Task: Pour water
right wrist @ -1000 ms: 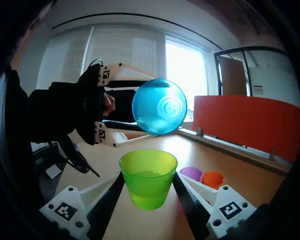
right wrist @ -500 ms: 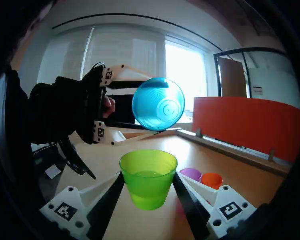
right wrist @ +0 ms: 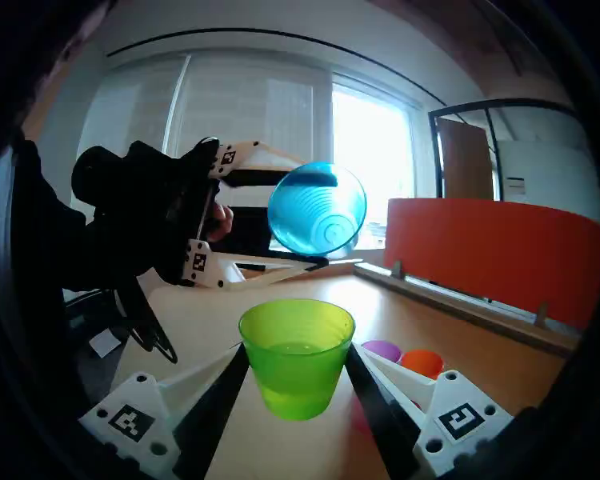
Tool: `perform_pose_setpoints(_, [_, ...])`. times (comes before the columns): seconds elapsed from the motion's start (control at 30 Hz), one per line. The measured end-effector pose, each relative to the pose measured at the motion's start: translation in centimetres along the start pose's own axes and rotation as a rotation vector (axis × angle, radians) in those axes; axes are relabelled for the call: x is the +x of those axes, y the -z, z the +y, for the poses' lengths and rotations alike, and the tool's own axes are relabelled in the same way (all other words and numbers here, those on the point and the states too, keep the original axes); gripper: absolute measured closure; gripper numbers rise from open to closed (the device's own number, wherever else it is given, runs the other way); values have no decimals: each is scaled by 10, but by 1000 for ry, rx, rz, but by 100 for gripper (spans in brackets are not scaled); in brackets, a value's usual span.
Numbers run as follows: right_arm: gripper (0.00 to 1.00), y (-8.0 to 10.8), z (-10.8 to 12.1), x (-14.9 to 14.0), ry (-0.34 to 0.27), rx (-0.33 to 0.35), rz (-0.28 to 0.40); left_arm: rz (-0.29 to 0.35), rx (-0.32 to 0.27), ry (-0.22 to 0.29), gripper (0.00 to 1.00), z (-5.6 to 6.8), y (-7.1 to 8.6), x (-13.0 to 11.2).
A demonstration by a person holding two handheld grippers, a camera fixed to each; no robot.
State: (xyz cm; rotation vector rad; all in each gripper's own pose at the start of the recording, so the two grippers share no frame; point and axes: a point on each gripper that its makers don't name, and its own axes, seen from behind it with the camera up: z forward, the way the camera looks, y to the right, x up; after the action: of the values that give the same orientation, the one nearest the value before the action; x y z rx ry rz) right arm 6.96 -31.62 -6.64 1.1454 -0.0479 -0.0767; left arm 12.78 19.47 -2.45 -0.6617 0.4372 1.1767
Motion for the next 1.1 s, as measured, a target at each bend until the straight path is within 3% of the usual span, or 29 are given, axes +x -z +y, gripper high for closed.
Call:
perform_pose_setpoints(0.5, [14,1,0,2,6,-4,6,-4,9,205,17,1,1,-10])
perform_pose_setpoints(0.87, [14,3,1,4,7,-9,10,-14,24,420,17,-7,8,-18])
perform_pose_setpoints(1.1, [14,3,2,8,9,-10,17,-23,10,534,17,-4,5,-26])
